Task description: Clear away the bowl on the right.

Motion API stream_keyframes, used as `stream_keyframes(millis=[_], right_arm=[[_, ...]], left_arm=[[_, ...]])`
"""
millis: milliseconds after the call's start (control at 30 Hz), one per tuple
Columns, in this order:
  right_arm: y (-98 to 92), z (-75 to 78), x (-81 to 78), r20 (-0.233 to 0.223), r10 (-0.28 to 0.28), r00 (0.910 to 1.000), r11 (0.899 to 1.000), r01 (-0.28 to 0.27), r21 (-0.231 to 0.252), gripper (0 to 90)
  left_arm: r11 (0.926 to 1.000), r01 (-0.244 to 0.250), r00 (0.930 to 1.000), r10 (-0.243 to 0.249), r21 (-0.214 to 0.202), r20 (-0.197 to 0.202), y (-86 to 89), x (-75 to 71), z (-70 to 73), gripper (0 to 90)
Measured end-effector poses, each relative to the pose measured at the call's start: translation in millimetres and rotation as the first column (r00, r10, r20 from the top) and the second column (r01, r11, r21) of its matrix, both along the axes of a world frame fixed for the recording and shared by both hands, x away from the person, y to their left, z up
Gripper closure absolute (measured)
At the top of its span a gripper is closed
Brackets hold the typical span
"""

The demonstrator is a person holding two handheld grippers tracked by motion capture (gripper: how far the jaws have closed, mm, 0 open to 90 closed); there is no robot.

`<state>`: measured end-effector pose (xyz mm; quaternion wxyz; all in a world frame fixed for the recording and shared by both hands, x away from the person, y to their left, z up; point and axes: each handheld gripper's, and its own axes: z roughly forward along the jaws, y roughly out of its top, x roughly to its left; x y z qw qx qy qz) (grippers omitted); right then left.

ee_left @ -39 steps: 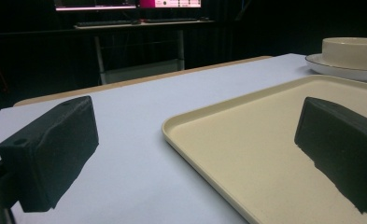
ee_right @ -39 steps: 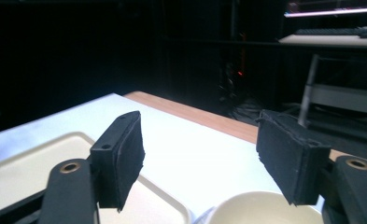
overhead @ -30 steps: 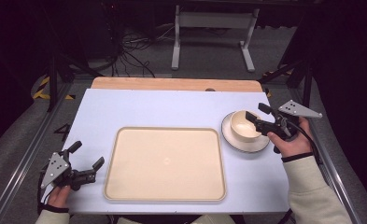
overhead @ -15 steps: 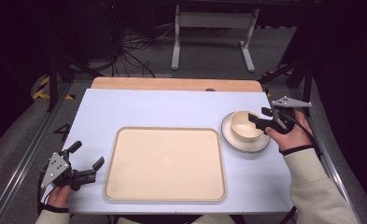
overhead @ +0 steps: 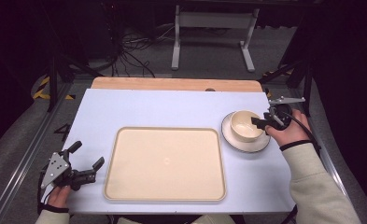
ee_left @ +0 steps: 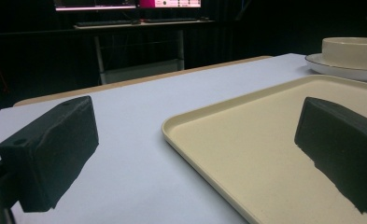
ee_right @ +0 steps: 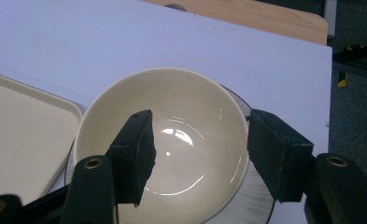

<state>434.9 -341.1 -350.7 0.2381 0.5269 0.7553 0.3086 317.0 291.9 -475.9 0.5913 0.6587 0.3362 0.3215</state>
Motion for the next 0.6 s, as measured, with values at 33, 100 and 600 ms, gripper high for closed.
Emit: stream_keyframes(millis=[33, 100, 600], right_arm=[[-0.7, -0.9, 1.1, -0.004, -0.002, 1.0, 1.0, 0.002, -0.005, 41.5], [-1.4, -2.0, 2.2, -0.014, -0.009, 0.9999, 1.0, 0.009, -0.007, 41.3], [-11.2, -21.5, 20.5, -0.141, -0.11, 0.9839, 0.994, 0.108, -0.025, 43.9]], left_arm=[[1.0, 0.0, 1.0, 0.0, 0.001, 0.0, 0.0, 0.0, 0.0, 0.2], [1.0, 0.0, 1.0, 0.0, 0.0, 0.0, 0.0, 0.0, 0.0, 0.1], [1.0, 0.001, 1.0, -0.001, 0.001, 0.0, 0.1, 0.0, 0.0, 0.1]])
